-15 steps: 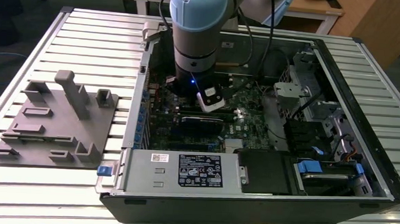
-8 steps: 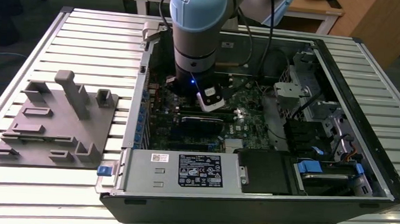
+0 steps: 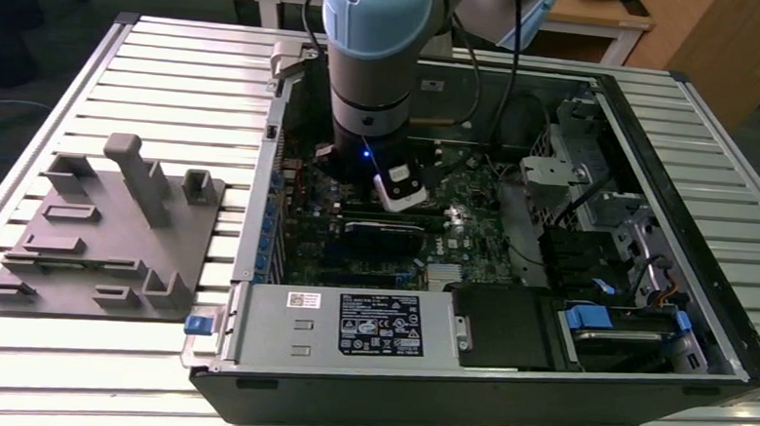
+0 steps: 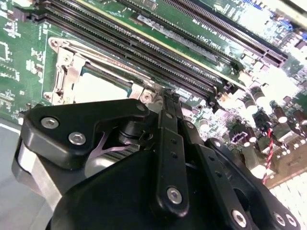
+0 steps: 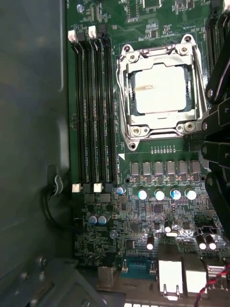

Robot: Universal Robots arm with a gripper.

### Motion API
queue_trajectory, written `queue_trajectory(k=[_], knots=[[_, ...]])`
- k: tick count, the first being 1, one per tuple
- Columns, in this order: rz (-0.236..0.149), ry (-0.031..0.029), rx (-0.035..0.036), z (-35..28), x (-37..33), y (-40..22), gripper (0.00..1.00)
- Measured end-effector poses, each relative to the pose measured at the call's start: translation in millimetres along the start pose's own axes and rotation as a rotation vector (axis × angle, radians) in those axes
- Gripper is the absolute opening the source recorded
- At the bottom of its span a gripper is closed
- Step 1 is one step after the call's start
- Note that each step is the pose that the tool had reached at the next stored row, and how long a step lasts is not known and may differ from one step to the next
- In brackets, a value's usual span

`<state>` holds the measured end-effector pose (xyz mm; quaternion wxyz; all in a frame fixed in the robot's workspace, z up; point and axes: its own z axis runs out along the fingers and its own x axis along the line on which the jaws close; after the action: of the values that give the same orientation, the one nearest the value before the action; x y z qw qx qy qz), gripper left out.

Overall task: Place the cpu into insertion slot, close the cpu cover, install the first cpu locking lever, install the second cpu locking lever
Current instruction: 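Install the second cpu locking lever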

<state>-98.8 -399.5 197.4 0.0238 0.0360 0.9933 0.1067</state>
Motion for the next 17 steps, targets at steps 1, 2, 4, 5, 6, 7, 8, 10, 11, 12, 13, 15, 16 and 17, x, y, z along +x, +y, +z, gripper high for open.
queue_trajectory(k=[1, 2, 4, 5, 6, 7, 8, 10, 11, 12, 13, 15, 16, 17], knots=[[0.0, 0.0, 0.0001, -2.0, -0.1, 0.4, 0.1], [0.0, 0.0, 0.0, -4.1, -0.2, 0.9, 0.1], [0.0, 0.0, 0.0, -9.1, -0.4, 2.0, 0.1], [0.0, 0.0, 0.0, -11.5, -0.5, 2.5, 0.1], [0.0, 0.0001, 0.0002, -13.7, -0.6, 3.0, 0.1], [0.0, 0.0001, 0.0003, -15.8, -0.6, 3.5, 0.1], [0.0, 0.0, 0.0003, -17.9, -0.7, 3.9, 0.1], [0.0, -0.0001, 0.0004, -20.2, -0.9, 4.4, 0.1], [0.0, -0.0001, 0.0004, -20.2, -0.9, 4.5, 0.1], [0.0, -0.0001, 0.0004, -20.2, -0.9, 4.5, 0.1], [0.0, -0.0001, 0.0004, -20.2, -0.8, 4.5, 0.1], [0.0, -0.0006, 0.0115, -20.3, -0.7, 5.2, 0.1], [0.0, -0.0018, 0.0255, -20.1, -0.7, 5.9, 0.1], [-0.001, -0.0024, 0.0333, -19.9, -0.7, 6.3, 0.1]])
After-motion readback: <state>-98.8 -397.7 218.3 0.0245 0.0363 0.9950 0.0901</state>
